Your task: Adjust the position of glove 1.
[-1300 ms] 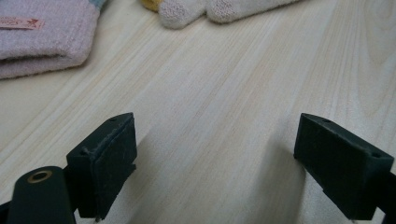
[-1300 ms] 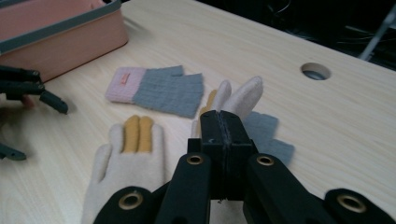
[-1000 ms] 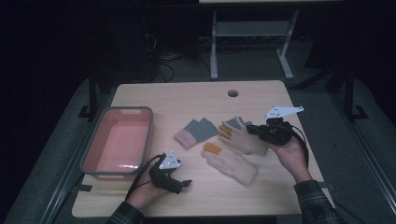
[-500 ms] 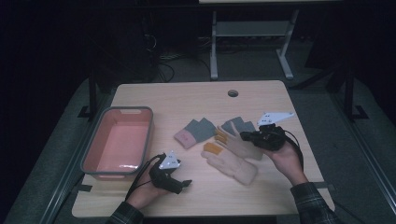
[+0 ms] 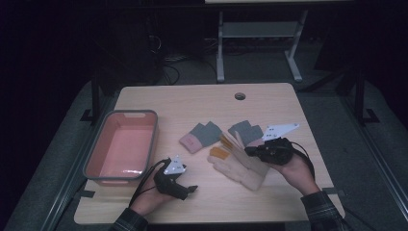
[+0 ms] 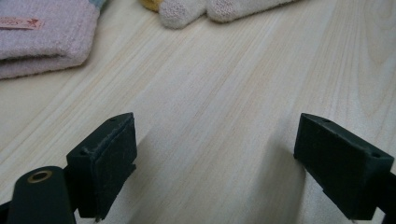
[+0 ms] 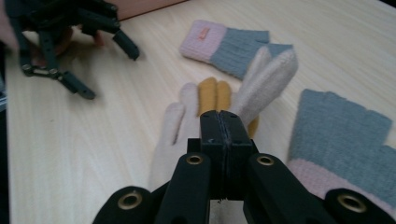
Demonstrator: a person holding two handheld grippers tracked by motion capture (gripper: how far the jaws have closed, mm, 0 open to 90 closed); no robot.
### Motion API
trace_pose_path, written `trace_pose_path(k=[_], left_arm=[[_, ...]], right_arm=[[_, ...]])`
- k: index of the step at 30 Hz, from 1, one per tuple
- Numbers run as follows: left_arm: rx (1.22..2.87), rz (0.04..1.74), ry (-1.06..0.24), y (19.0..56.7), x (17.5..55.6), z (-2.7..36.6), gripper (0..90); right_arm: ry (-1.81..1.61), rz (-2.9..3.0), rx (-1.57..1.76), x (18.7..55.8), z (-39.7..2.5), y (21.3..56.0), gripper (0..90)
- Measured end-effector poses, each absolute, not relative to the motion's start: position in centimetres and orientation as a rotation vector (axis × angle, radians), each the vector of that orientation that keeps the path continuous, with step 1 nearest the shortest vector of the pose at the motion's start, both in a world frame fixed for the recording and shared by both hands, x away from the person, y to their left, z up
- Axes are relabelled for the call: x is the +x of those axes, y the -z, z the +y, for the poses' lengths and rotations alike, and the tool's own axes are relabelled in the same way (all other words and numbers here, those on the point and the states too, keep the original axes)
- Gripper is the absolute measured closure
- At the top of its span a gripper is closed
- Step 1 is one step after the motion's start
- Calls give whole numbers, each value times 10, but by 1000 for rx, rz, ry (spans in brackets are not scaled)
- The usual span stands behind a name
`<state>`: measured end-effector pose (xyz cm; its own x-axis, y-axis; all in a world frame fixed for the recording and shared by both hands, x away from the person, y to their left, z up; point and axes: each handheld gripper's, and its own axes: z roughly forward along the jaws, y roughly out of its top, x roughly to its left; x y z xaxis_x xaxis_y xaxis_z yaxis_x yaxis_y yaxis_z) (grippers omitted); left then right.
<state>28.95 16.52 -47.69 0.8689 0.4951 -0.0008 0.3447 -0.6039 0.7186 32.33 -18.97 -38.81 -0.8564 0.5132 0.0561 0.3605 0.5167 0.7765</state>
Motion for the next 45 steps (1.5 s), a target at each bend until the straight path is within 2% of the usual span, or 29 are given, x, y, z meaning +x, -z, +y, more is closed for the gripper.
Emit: trace_pose_path(k=[15, 27, 28, 30, 33, 35, 38, 40, 42, 45], left_arm=[[2272, 605, -252, 477, 289, 165, 124], [2271, 605, -253, 477, 289, 165, 124], [2271, 605, -253, 477, 289, 165, 124], [2272, 604, -253, 477, 289, 165, 124], [2272, 604, -254, 477, 289, 165, 124], [2271, 612, -254, 477, 289, 165, 123], [2276, 617, -250, 477, 289, 164, 123], [2293, 627, -244, 475, 290, 162, 128], [2317, 646, -244, 472, 290, 158, 145], [2316, 627, -227, 469, 290, 156, 266]], right_arm=[[-1216, 2701, 657, 313, -165, 398, 897], [-1131, 2832, 587, 311, -146, 425, 876], [-1120, 2842, 601, 311, -145, 428, 848], [-1110, 2874, 606, 311, -144, 433, 703], [-1146, 2841, 634, 309, -148, 429, 596], [-1215, 2789, 680, 308, -157, 422, 616], [-1267, 2701, 771, 311, -177, 414, 792], [-1243, 2664, 825, 314, -189, 415, 874], [-1210, 2648, 879, 319, -202, 422, 900], [-1168, 2640, 951, 323, -218, 435, 900]])
